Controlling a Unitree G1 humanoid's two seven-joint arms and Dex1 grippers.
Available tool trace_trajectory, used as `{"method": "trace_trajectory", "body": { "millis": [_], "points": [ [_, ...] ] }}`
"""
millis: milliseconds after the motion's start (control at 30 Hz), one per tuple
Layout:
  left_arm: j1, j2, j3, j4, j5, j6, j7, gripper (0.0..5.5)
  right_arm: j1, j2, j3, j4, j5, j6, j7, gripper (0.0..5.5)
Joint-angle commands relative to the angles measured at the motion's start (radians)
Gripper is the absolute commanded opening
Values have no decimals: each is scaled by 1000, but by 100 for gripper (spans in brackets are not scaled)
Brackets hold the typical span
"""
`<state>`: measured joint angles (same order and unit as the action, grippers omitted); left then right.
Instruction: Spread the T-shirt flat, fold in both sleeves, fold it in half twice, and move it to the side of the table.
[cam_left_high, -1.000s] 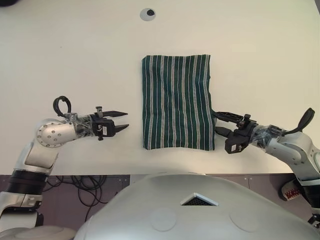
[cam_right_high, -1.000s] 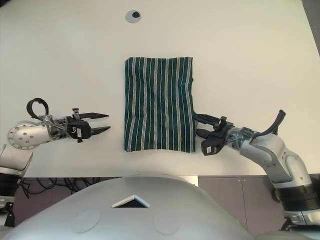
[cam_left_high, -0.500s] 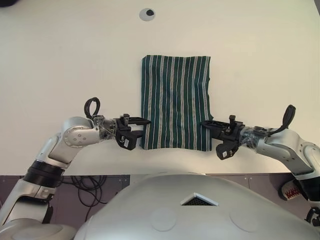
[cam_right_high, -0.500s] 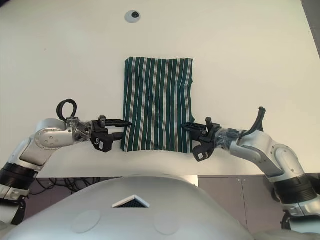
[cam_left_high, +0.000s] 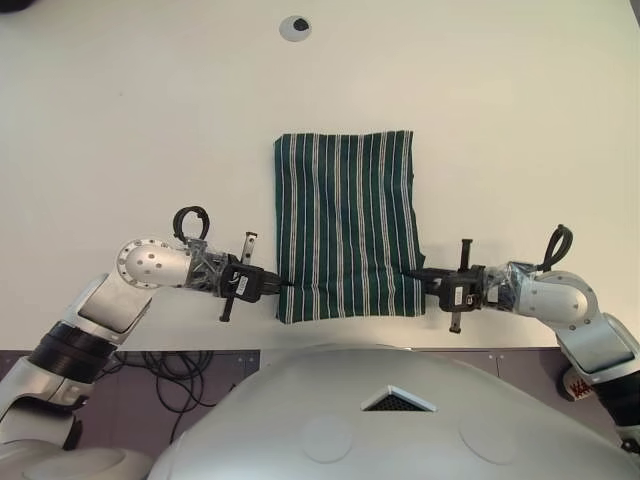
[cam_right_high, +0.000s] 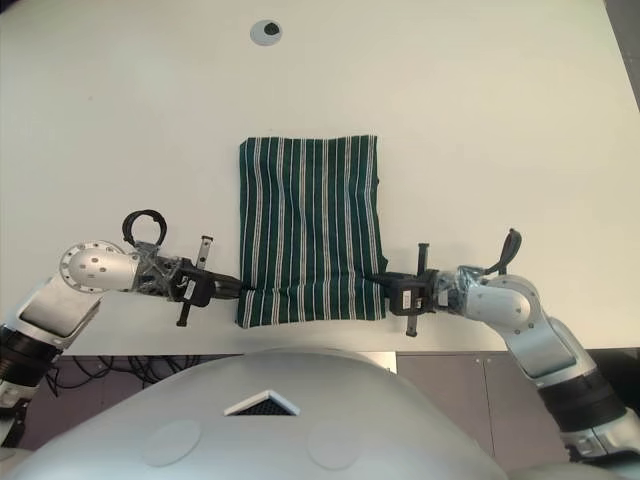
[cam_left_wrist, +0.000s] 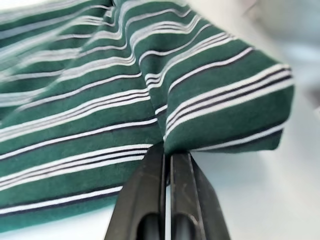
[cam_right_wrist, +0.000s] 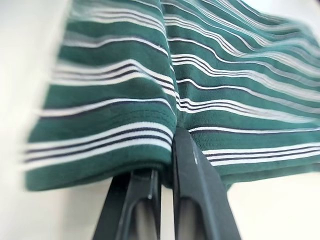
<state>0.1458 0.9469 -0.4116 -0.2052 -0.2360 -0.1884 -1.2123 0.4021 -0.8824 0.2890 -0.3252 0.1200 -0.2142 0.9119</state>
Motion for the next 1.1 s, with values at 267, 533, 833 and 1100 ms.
{"method": "trace_trajectory", "body": {
  "millis": [267, 533, 833, 1100],
  "points": [
    [-149, -122, 202, -8, -306, 431, 131, 0, -173, 64, -188, -109, 535, 504, -15, 6],
    [-346, -296, 257, 167, -324, 790, 376, 0, -491, 212, -191, 141, 607, 853, -176, 6],
    [-428, -406, 238, 336, -210, 874, 473, 35, -729, 366, -150, 497, 511, 1056, -227, 83],
    [-478, -496, 367, 507, -190, 866, 592, 123, -788, 465, -334, 582, 580, 1126, -261, 166]
  ]
}}
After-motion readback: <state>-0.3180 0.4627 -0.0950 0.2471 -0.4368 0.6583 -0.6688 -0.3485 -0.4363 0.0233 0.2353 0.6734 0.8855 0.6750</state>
